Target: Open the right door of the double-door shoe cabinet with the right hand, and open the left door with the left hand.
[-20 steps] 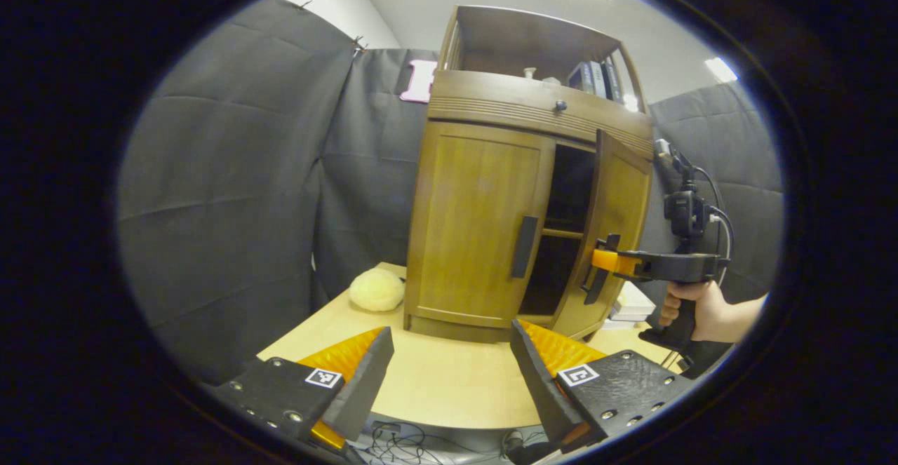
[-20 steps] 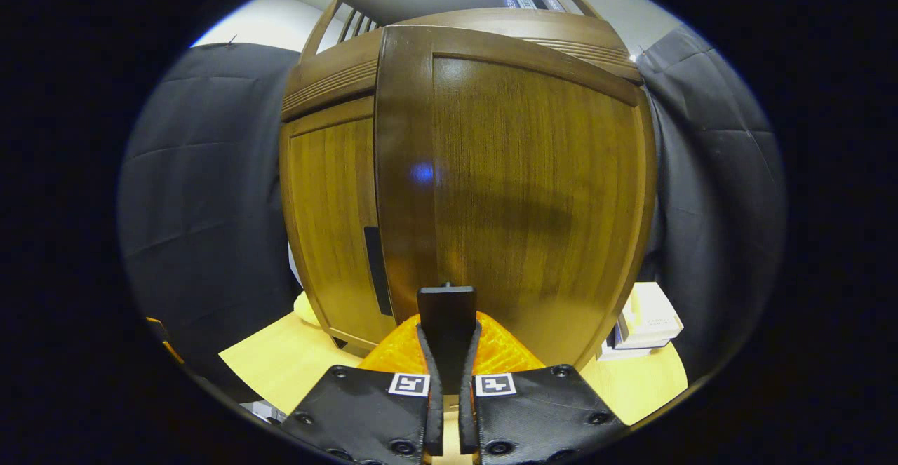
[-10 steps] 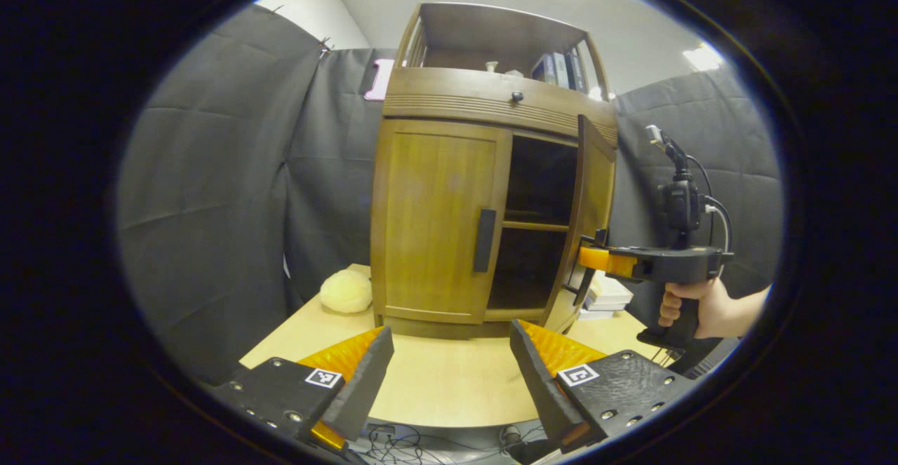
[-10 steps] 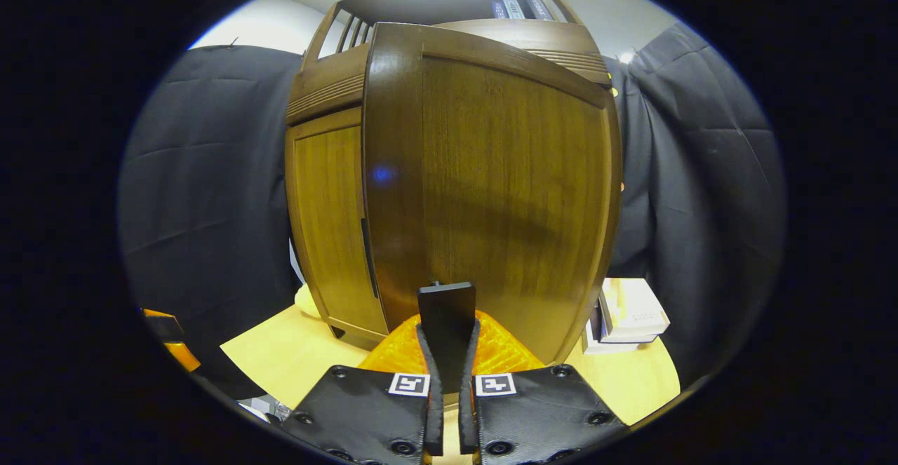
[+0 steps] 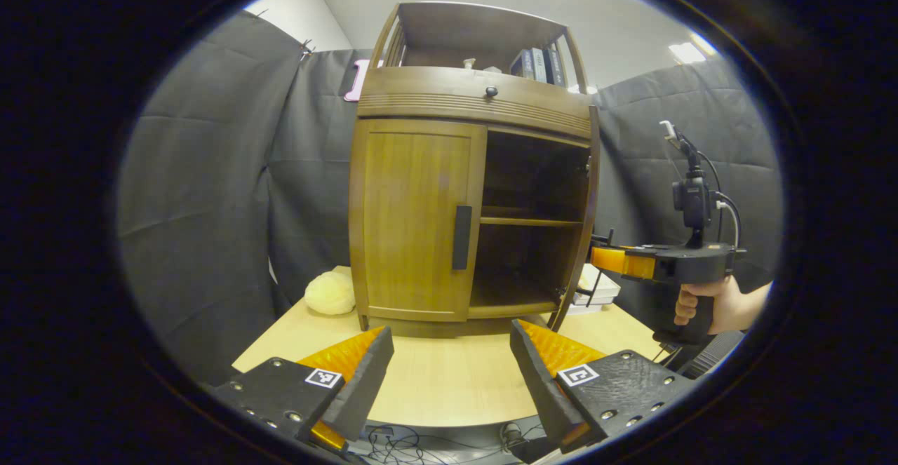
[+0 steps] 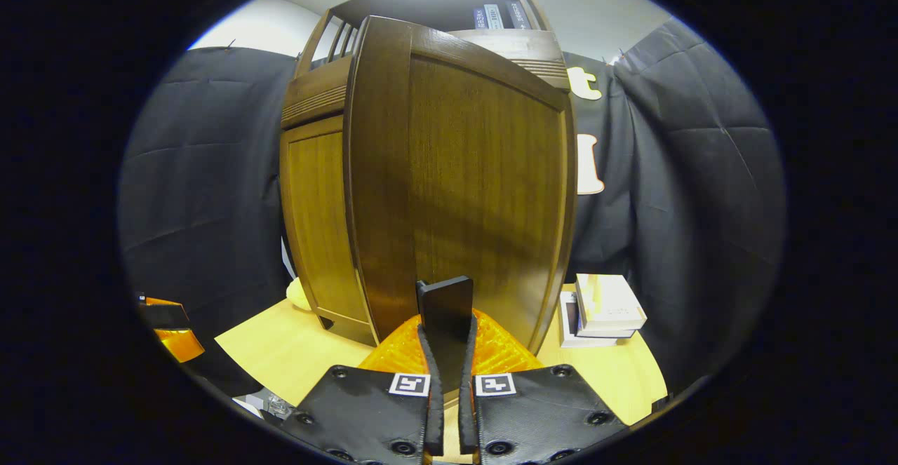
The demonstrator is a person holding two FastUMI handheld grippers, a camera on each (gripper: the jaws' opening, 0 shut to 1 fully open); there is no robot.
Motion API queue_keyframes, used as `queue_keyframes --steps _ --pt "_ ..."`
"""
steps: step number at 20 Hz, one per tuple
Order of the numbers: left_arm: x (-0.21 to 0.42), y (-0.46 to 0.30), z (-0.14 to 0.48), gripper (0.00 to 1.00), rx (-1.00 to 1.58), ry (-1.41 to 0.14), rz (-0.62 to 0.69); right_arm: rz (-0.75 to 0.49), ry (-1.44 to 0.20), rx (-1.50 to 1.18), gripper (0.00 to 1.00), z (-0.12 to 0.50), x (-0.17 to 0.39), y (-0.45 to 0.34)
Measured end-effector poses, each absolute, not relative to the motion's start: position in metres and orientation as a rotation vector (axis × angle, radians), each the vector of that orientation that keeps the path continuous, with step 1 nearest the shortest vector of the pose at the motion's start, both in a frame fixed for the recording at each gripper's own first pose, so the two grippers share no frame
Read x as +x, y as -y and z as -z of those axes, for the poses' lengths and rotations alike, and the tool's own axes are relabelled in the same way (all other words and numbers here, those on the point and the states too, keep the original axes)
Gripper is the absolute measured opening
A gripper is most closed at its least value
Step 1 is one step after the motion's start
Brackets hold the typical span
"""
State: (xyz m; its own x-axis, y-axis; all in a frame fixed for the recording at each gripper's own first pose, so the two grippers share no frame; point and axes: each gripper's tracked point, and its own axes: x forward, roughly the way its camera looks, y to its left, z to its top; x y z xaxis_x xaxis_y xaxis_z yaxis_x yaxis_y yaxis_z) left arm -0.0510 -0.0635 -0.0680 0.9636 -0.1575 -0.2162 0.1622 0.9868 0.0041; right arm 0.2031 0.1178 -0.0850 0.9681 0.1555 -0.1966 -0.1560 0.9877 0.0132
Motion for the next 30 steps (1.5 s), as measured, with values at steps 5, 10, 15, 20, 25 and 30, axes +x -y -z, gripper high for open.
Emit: queue_keyframes --steps 5,10,15,20,25,30 --pt "-0.043 0.074 0.070 0.96 0.027 -0.220 0.198 -0.098 -0.196 -0.016 0.06 0.080 0.199 -0.104" --pt "-0.033 0.092 0.075 0.96 0.038 -0.229 0.238 -0.082 -0.251 0.043 0.06 0.086 0.184 -0.066" --pt "-0.023 0.097 0.086 0.96 0.034 -0.244 0.259 -0.108 -0.220 0.011 0.09 0.083 0.181 -0.045" --pt "-0.027 0.105 0.094 0.96 0.063 -0.245 0.291 -0.219 -0.215 0.002 0.05 0.086 0.179 -0.034" --pt "-0.029 0.100 0.109 0.96 0.060 -0.273 0.295 -0.228 -0.224 0.023 0.12 0.088 0.178 -0.011" --pt "-0.027 0.100 0.108 0.96 0.051 -0.276 0.291 -0.179 -0.225 0.033 0.09 0.088 0.181 0.019"
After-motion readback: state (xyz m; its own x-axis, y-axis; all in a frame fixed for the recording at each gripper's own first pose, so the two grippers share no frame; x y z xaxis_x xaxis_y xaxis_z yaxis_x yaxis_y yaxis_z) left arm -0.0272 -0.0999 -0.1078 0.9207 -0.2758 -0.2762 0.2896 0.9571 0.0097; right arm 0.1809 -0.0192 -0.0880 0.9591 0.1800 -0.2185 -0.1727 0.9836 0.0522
